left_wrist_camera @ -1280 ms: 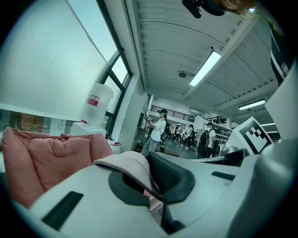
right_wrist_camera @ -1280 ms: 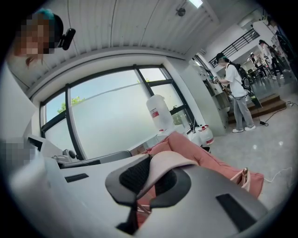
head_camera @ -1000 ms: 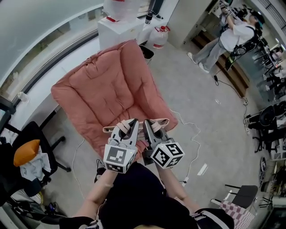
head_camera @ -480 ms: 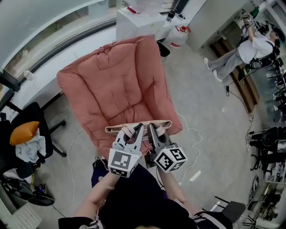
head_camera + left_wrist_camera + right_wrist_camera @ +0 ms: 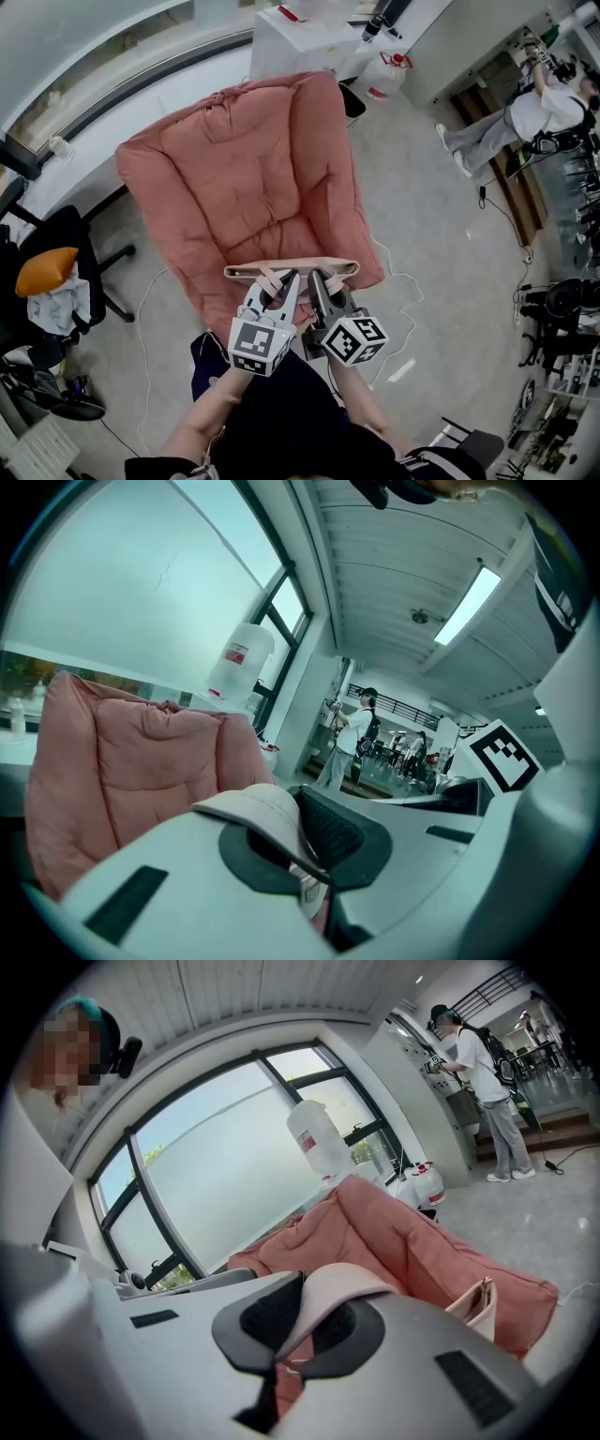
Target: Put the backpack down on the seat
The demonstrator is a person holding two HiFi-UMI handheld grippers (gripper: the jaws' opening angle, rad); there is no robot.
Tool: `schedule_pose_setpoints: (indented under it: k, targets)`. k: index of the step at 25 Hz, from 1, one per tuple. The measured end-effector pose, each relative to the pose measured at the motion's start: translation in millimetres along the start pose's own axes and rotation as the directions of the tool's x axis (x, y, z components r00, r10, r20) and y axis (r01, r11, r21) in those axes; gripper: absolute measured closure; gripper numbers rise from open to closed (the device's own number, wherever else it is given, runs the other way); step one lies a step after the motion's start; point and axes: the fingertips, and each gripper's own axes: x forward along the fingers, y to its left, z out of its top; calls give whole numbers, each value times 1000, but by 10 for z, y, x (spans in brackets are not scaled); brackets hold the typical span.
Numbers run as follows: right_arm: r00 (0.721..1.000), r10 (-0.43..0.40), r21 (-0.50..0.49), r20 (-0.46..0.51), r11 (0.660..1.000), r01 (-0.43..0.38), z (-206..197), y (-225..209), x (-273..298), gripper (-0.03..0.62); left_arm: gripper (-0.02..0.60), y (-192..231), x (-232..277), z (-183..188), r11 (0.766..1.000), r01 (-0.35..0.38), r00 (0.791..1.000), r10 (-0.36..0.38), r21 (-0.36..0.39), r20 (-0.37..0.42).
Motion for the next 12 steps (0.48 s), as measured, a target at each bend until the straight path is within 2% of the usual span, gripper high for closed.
schedule_pose_setpoints:
  k: [12]
  targets:
    - [996, -8, 34, -88, 999, 11, -212, -313, 368, 562, 565, 323, 317, -275, 998, -43, 998, 41, -44, -47]
